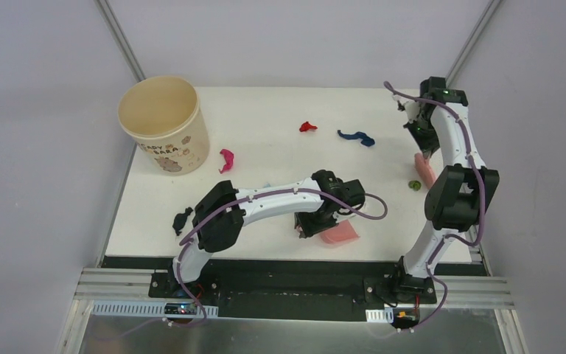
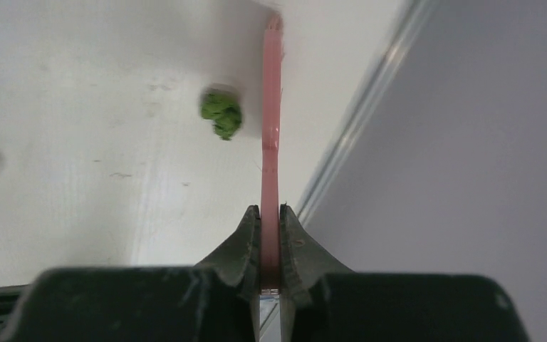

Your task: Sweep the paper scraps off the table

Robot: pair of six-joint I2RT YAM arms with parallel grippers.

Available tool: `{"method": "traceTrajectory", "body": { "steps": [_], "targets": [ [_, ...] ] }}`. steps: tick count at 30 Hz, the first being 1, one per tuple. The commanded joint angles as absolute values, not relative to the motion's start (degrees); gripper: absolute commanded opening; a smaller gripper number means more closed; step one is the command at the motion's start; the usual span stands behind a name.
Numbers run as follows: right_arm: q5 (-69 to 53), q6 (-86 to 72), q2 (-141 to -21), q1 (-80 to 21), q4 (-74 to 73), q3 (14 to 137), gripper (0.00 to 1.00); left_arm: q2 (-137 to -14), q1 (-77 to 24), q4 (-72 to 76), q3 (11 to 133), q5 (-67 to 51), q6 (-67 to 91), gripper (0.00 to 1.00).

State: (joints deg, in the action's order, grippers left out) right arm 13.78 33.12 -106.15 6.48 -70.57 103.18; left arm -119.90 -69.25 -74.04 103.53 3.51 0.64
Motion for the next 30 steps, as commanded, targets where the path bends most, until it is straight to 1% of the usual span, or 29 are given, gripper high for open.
{"method": "traceTrajectory", "body": {
  "steps": [1, 7, 11, 15, 17, 22, 26, 30],
  "targets": [
    [7.0, 29.8, -100.7, -1.3, -74.8, 98.1, 0.0, -117.6, -69.0, -74.9, 103.0, 1.9, -0.7, 0.0],
    [-3.4, 22.9, -92.8, -12.4, -80.1, 89.7, 0.0, -120.0, -69.0, -74.3, 103.1, 1.2, -1.3, 0.0],
    [-17.8, 21.9, -87.3, -14.1, -83.3, 86.4, 0.0, -121.6, -68.9, -73.1, 104.2, 1.2, -1.0, 0.0],
    [-28.7, 22.4, -83.7, -14.2, -86.3, 84.1, 0.0, -122.4, -68.9, -72.6, 105.4, 0.7, -1.0, 0.0],
    [-29.4, 22.3, -82.9, -14.2, -86.8, 84.5, 0.0, -122.3, -68.9, -72.2, 105.4, 1.2, -0.9, 0.0],
    [-26.4, 23.3, -82.4, -12.6, -87.5, 87.1, 0.0, -120.6, -68.9, -71.2, 103.0, 4.2, -0.2, 0.0],
    [-25.3, 25.2, -84.2, -9.0, -88.1, 93.2, 0.0, -115.9, -68.8, -68.8, 98.3, 5.6, 4.4, 0.0],
    [-19.8, 27.9, -89.4, -6.4, -88.7, 102.3, 0.0, -113.2, -68.7, -68.7, 96.0, 4.6, 9.0, 0.0]
  ]
}}
